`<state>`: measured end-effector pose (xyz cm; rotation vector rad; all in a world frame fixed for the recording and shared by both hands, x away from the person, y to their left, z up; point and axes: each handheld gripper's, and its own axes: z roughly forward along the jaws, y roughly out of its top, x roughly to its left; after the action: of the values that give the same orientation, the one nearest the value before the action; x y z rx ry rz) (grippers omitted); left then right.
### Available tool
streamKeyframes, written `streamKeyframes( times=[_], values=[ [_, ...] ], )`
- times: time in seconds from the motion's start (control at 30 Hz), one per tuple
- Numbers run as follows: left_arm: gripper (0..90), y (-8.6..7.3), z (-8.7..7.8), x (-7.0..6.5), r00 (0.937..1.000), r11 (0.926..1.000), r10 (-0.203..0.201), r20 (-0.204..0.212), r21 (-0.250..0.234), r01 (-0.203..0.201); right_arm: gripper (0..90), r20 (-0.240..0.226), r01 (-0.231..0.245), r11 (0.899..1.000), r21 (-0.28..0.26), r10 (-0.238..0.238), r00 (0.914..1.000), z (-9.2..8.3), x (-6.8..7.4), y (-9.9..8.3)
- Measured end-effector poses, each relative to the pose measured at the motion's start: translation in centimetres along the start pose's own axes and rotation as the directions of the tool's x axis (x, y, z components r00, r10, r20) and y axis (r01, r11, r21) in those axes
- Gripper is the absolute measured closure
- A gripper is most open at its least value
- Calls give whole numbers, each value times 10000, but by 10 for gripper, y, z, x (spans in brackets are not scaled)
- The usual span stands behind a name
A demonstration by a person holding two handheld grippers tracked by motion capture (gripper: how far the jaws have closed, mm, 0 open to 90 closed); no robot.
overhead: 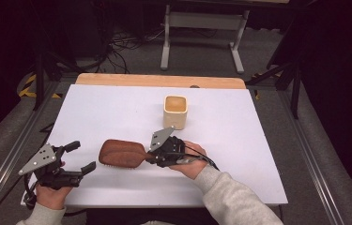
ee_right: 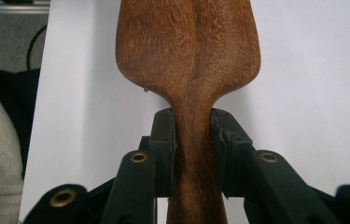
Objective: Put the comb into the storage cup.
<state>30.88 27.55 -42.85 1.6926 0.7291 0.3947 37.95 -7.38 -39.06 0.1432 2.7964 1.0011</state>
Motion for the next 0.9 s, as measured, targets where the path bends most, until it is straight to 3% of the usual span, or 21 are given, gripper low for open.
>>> streamKeyframes(
  times=[0.17, 0.4, 0.9],
  values=[
    [28, 2, 5, -4, 9999, 9999, 112, 48, 116, -113, 718, 447, -130, 9975, -699, 162, 9989, -14, 3, -5],
    [23, 5, 13, -8, 9996, 9996, 190, 219, 182, -194, 718, 909, -304, 9860, -1640, 458, 9948, -30, 6, -14],
    [11, 26, 45, -23, 9940, 9993, -128, 1086, 360, 89, 717, 1883, -507, 9434, -3277, 1178, 9750, -47, 17, -40]
  ],
)
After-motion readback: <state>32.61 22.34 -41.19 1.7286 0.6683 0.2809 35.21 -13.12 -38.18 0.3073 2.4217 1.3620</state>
